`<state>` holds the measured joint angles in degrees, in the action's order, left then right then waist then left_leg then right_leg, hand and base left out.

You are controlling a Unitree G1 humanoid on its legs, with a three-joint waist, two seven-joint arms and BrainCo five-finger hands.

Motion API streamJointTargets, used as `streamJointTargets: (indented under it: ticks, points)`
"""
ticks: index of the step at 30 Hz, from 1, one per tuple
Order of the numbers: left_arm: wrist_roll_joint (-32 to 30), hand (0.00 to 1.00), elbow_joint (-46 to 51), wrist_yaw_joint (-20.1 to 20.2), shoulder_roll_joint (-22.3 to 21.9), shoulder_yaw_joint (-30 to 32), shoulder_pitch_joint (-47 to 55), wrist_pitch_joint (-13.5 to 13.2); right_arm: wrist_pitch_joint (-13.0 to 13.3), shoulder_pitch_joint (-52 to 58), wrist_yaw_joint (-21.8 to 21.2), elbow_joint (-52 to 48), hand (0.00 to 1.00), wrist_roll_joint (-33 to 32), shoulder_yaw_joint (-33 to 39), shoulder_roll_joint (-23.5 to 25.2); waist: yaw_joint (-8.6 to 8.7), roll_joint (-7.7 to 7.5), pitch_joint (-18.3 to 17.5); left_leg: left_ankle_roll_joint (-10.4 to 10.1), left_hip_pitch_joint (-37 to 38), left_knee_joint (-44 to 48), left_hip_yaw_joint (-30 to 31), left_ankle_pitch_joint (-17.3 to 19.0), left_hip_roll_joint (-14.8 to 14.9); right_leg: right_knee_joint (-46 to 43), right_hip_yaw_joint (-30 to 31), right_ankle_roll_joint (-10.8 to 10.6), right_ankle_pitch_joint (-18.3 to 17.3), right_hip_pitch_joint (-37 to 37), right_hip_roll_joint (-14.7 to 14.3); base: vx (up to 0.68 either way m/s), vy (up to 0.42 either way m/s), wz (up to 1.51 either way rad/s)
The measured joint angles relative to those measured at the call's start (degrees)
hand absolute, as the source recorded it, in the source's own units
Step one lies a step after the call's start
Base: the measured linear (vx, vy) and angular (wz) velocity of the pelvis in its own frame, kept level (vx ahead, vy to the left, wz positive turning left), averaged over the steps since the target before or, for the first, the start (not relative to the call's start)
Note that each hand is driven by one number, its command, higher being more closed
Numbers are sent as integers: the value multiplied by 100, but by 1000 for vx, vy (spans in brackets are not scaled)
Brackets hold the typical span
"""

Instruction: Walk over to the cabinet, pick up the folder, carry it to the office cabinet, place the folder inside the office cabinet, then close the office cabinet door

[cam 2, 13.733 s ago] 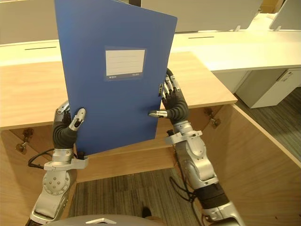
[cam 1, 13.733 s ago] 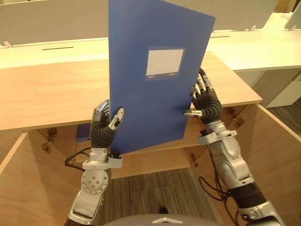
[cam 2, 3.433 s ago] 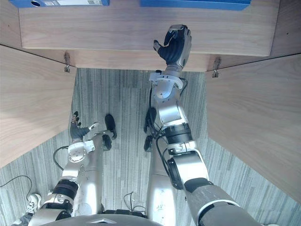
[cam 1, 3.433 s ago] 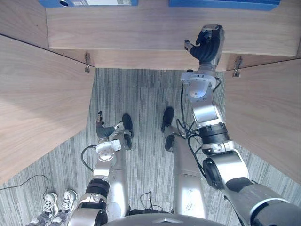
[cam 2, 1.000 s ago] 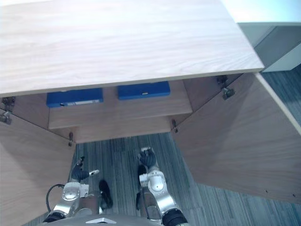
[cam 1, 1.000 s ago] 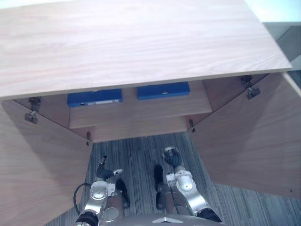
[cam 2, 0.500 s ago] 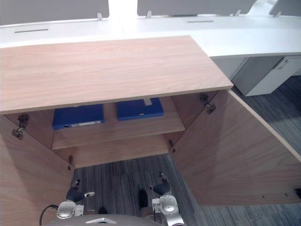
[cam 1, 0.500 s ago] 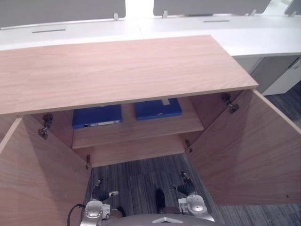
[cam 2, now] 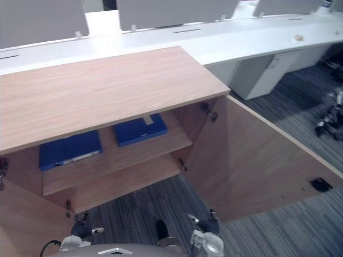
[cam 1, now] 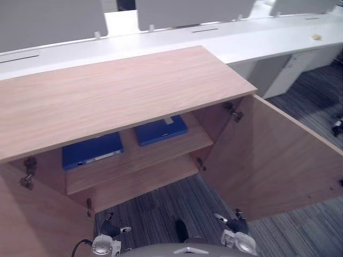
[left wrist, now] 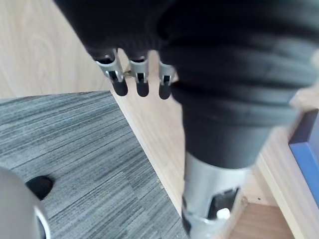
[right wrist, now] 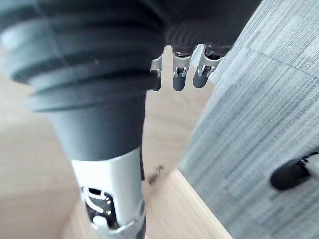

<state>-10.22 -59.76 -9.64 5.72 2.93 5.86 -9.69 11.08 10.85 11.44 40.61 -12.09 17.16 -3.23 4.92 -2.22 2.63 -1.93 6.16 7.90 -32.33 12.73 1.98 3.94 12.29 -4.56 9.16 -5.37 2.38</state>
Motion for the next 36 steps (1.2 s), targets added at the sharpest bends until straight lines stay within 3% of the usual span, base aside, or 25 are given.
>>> streamJointTargets:
  ticks: [3,7,11,17,25,36]
  points:
    - [-15,0,4,-3,2,174,41,0,111,175,168,-721,0,-463,669,-81,207,34,-16,1,105,7,-271,63,15,-98,240,28,-17,-74,-86,-6,-8,-48]
    - [-18,0,68,-8,-48,391,54,-5,378,233,324,-1700,0,-1023,1333,-79,313,63,-14,-16,197,164,-647,243,152,-160,520,81,-60,-131,-222,-3,-26,-46]
    - [-93,0,286,-1,-190,488,37,-32,633,-6,561,-2287,0,-1070,1781,-122,384,108,22,-36,201,196,-897,285,171,-364,689,85,-131,-321,-329,40,-16,-33]
    - [-242,0,309,7,-352,295,-73,-97,647,-718,666,-2278,0,-1084,2188,-803,439,271,120,-45,201,162,-927,298,161,-370,759,32,-95,-391,-374,54,-20,-11]
    - [-240,0,293,114,-303,-290,65,-192,691,-1762,512,-992,0,-1352,2015,-2428,427,638,287,-48,165,88,-830,293,159,-219,677,47,-148,-390,-348,30,-39,4]
    - [-237,0,287,184,-167,-666,165,-283,592,-2481,151,-31,0,-1349,1099,-3126,430,1015,428,-44,-60,76,-356,289,113,-61,491,-72,-62,-460,-259,39,-47,7]
